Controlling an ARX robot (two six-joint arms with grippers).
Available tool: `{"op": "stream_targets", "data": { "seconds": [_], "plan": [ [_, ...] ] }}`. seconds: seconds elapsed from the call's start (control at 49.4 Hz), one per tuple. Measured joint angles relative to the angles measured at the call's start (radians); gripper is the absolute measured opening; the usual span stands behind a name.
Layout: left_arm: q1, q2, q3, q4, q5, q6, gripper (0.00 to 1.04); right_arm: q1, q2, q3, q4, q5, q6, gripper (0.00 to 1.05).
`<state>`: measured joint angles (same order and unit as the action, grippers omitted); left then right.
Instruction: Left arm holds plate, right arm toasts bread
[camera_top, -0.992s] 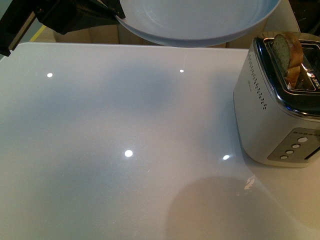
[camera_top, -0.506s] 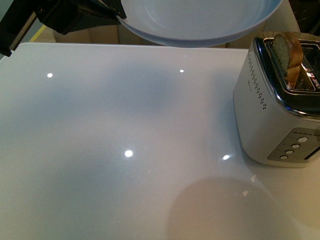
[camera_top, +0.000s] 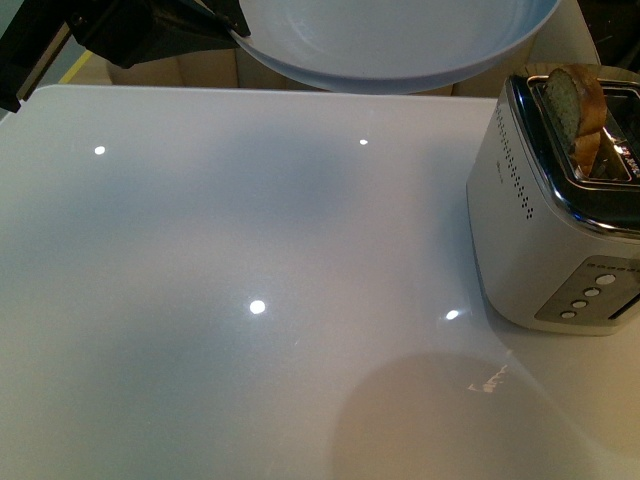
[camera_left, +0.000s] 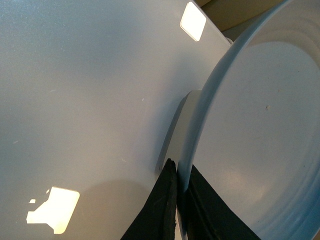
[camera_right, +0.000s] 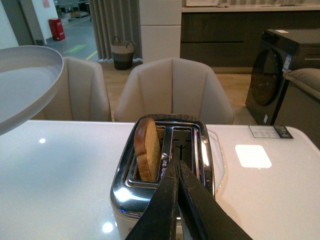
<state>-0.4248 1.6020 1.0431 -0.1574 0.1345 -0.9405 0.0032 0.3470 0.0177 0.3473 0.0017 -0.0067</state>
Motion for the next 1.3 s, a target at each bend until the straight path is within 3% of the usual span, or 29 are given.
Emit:
{"op": "stream_targets", "data": {
  "seconds": [0.547, 0.668, 0.911, 1.175, 1.296],
  "plan": [
    [0.000, 0.000, 0.000, 0.000, 0.000, 0.000, 0.03, 0.000, -0.164, 0.000, -0.164, 0.000, 0.000, 0.02],
    [0.000, 0.000, 0.000, 0.000, 0.000, 0.000, 0.03, 0.000, -0.313, 0.000, -0.335, -0.001, 0.001, 0.02],
    [0.000, -0.002, 0.000, 0.000, 0.001, 0.000, 0.03, 0.000, -0.340, 0.000, -0.346, -0.001, 0.001, 0.02],
    [0.000, -0.002, 0.000, 0.000, 0.001, 0.000, 0.03, 0.000, -0.341, 0.000, -0.346, -0.001, 0.000, 0.51],
    [0.000, -0.002, 0.000, 0.000, 0.001, 0.000, 0.03, 0.000, -0.341, 0.000, -0.346, -0.001, 0.001, 0.68]
  ]
}}
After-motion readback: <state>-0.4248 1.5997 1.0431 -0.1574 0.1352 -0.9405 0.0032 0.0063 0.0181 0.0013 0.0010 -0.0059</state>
